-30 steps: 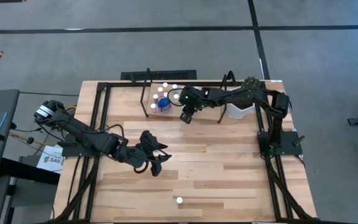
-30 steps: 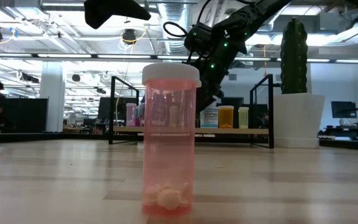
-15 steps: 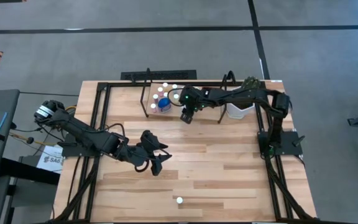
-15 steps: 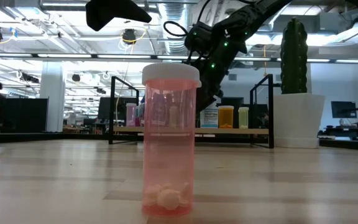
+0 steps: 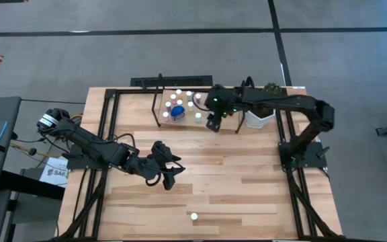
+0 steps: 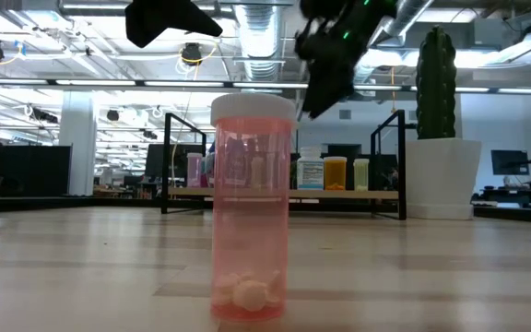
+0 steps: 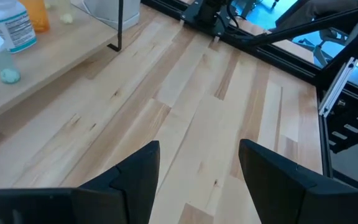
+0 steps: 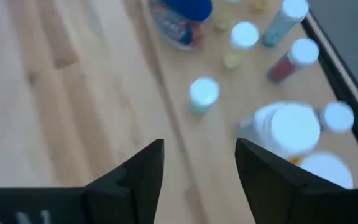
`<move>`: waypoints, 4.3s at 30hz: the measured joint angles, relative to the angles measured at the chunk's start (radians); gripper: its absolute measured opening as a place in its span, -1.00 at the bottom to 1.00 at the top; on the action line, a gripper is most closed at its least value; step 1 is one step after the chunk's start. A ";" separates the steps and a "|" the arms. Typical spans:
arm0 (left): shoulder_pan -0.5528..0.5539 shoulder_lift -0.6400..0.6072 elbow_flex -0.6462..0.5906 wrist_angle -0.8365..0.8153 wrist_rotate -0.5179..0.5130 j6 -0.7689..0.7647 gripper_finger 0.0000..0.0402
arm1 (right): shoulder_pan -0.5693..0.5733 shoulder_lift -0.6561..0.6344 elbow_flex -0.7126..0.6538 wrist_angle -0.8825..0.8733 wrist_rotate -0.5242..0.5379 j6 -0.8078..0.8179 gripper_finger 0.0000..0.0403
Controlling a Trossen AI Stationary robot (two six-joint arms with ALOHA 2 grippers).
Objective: Pick and place medicine bottles onto shelf by color
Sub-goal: Put the pink pill bottle on the shelf
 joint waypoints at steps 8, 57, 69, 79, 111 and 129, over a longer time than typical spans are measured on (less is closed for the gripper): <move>-0.004 0.000 0.000 -0.008 0.003 -0.035 0.04 | 0.214 -0.121 -0.055 -0.068 -0.067 0.097 0.06; -0.280 0.000 0.000 -0.073 -0.005 -0.361 0.03 | 0.784 0.342 0.000 0.539 -0.027 0.001 0.03; -0.280 0.000 0.000 -0.079 -0.009 -0.361 0.03 | 0.865 0.351 -0.002 0.592 0.073 -0.115 -0.05; -0.280 0.000 0.000 -0.079 -0.009 -0.381 0.03 | 0.875 0.351 -0.001 0.601 0.107 -0.001 -0.06; -0.279 0.000 0.000 -0.078 -0.012 -0.386 0.03 | 0.882 0.351 -0.073 0.640 0.108 0.099 -0.02; -0.279 0.000 0.000 -0.079 -0.012 -0.377 0.03 | 0.888 0.351 -0.073 0.691 0.107 0.106 -0.02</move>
